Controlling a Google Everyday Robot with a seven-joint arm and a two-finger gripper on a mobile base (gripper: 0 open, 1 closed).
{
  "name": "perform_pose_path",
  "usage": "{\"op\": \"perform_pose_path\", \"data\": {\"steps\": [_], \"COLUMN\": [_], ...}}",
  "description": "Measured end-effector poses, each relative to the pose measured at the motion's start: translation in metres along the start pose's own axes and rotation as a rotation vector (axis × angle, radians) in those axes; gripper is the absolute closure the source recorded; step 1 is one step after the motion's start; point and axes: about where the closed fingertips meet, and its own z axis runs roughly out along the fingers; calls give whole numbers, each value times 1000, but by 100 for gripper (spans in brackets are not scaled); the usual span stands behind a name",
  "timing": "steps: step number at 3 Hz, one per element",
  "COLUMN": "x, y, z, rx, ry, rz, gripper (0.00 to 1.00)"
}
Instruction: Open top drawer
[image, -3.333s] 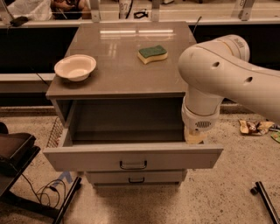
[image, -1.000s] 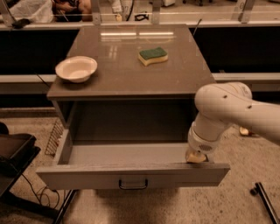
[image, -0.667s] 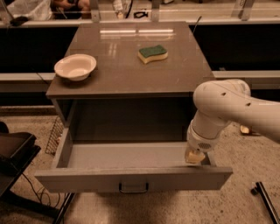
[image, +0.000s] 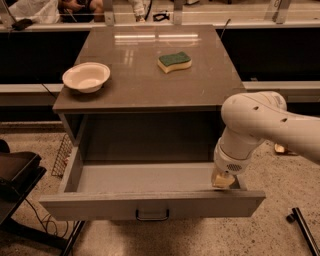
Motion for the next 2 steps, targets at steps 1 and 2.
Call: {"op": "perform_pose_path", "data": {"steps": [1, 2], "x": [0, 1], "y": [1, 2], "z": [0, -1], "rx": [1, 1], "ry": [1, 2], "rz": [0, 0], "gripper": [36, 5]}}
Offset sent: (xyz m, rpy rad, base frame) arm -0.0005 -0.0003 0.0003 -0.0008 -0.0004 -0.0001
